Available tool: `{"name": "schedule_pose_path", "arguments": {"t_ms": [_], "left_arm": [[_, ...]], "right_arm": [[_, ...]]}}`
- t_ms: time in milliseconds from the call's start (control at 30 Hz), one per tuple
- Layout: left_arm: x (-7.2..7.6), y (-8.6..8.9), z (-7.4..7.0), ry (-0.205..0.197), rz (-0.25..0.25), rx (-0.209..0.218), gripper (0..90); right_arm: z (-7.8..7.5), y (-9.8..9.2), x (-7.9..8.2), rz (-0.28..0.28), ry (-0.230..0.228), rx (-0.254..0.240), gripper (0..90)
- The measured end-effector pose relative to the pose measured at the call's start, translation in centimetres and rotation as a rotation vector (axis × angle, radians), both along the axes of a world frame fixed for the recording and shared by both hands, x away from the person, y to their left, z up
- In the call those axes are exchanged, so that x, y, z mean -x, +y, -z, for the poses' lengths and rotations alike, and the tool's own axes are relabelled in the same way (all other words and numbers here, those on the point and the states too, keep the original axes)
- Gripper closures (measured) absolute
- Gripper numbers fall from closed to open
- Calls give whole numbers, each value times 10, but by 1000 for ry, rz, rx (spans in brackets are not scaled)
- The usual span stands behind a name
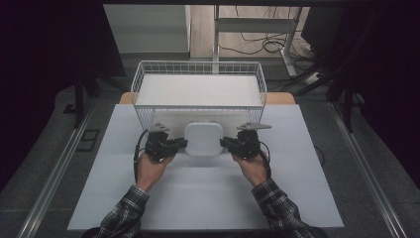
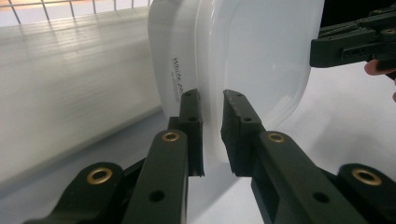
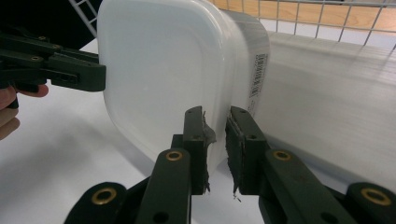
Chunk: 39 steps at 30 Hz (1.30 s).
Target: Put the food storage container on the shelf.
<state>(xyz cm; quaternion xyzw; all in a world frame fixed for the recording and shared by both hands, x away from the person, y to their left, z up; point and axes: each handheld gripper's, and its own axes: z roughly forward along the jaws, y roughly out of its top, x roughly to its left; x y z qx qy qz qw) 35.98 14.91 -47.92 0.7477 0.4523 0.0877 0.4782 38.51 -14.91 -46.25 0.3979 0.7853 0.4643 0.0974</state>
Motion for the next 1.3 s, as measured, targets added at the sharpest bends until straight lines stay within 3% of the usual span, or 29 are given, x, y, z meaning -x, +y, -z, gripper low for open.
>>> {"name": "schedule_pose_path", "arguments": {"t_ms": [433,633,833,867,967,1100,1300], "left_arm": [[-22,-2,8,54,-14,-10,780],[-25,-1,10,25,-22,4,763],[-28,-5,14,-9,-32,-54,636],[-28,-4,14,-11,-32,-38,607],[-31,-6,13,-31,-56,-40,574],[-34,-7,12,-55,-77,-63,530],[-41,-6,12,-64,-99,-52,496]], "right_arm": [[11,5,-23,19,23,10,766],[13,5,-26,19,18,-6,750],[12,11,-26,45,-20,48,691],[14,12,-27,45,-28,61,663],[14,11,-31,50,-24,35,658],[13,14,-32,68,-40,45,639],[13,15,-39,90,-64,41,611]]}}
